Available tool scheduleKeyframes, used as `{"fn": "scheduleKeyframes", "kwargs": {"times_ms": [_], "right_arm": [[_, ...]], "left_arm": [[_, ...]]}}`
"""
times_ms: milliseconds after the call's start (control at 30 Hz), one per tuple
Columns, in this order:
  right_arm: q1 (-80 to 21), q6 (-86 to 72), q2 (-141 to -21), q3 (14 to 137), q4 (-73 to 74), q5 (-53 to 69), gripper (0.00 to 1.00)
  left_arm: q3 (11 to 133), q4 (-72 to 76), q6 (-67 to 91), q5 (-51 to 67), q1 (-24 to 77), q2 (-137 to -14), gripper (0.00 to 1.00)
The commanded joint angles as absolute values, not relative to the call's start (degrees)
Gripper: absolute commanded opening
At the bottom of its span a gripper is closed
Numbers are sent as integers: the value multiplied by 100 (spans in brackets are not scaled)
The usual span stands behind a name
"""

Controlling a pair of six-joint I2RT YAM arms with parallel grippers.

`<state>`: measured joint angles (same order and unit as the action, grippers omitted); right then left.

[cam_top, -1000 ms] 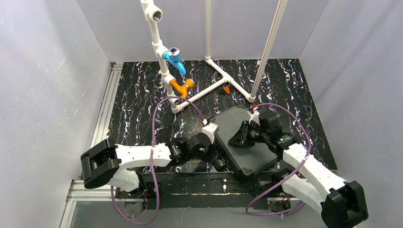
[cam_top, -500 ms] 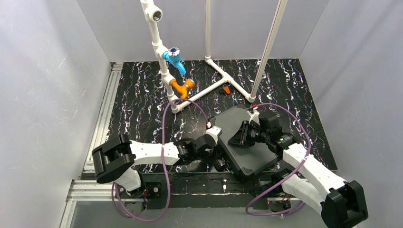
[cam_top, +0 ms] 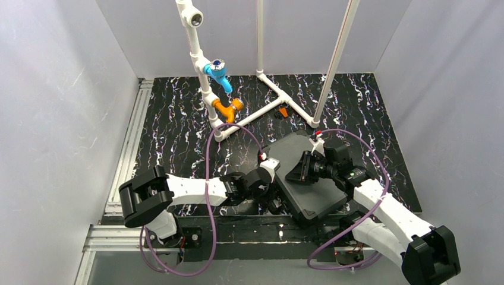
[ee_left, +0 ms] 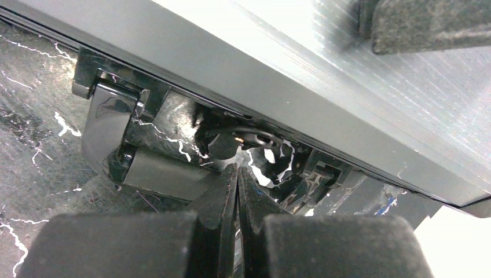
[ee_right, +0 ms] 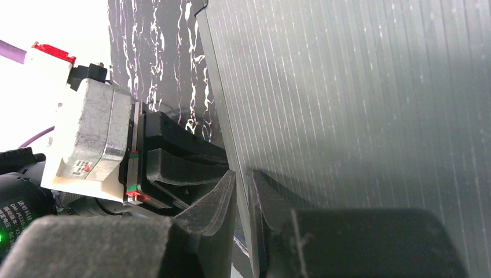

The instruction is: Pack up texas hold em set

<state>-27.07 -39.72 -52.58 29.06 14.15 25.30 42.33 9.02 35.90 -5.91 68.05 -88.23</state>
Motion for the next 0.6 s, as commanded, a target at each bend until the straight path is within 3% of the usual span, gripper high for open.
{"fn": "scheduleKeyframes", "kwargs": {"times_ms": [0,567], "right_arm": [[-2707,-3613,-5537,2435,2564,1706,23],[-2707,-3621,-5494,2478,2640,1682,23]], "left_arm": [[4450,870,3567,-516,6847,-8648,0],[4421,809,3594,-497,6847,-8421,0]]}}
